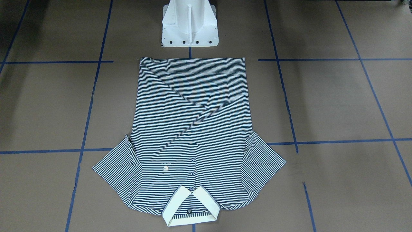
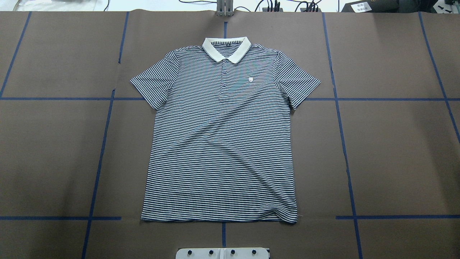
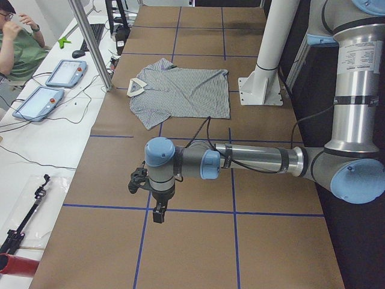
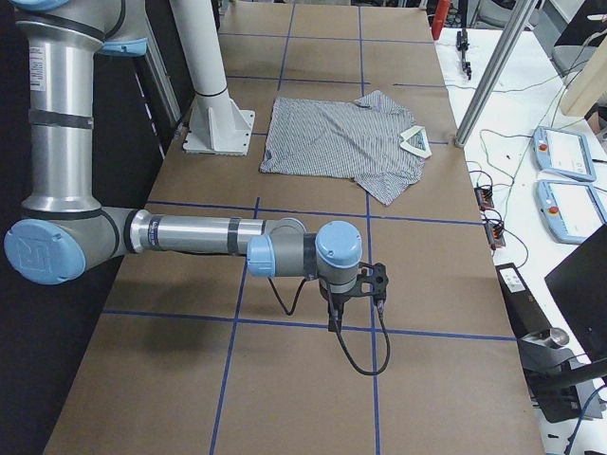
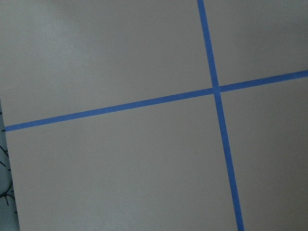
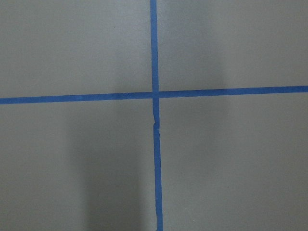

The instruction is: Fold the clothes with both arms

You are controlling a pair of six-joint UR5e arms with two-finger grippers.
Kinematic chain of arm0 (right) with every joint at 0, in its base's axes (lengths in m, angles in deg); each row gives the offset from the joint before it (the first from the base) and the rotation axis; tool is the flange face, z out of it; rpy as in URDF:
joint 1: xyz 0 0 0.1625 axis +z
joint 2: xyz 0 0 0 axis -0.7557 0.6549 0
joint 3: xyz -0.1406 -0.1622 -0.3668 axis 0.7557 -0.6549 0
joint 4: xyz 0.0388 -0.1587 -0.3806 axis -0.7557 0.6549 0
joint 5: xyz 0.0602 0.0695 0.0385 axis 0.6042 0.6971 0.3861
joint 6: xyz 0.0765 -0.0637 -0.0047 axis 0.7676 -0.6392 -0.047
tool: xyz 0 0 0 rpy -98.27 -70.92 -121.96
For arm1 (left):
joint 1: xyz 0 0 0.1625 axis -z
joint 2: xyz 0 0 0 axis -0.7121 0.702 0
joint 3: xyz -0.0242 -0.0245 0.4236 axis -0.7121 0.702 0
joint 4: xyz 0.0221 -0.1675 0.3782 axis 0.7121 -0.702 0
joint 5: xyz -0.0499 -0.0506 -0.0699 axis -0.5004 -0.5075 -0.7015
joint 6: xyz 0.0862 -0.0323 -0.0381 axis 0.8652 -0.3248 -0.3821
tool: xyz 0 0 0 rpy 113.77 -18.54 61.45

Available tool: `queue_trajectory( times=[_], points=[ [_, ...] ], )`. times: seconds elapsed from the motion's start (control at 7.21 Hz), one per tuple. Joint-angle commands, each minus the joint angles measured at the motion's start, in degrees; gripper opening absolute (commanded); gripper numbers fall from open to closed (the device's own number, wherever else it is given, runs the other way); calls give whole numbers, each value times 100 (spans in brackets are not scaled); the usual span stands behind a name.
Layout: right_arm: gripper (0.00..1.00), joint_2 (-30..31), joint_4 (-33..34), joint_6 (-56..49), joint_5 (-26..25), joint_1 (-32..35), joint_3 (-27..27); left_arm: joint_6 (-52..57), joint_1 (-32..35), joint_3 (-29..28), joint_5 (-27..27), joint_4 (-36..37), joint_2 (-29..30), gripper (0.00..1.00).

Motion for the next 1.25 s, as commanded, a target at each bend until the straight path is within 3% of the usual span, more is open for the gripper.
queue_trajectory(
  times=[0.0, 0.28, 0.42, 0.55, 0.69, 0.83, 1.11],
  points=[
    [100, -93, 5, 99, -3, 27, 71, 0, 0, 22, 0, -9, -3, 100],
    [100, -636, -38, 135, -38, -269, -68, -44, -17, 66, 26, -235, 154, 100],
    [100, -978, -65, 196, -65, -611, -182, -70, -26, 57, -8, -716, 312, 100],
    [100, -1695, -74, 345, -91, -1050, -444, -44, -44, -47, -218, -1191, 418, 100],
    [100, -2294, -74, 938, -396, -1550, -760, -61, -148, -222, -307, -2222, 463, 100],
    [100, -2752, -65, 1483, -669, -2016, -807, -296, -271, -241, -325, -2728, 411, 100],
    [100, -3273, -335, 2609, -672, -2703, -965, -1009, -448, -319, -308, -2934, 568, 100]
  ],
)
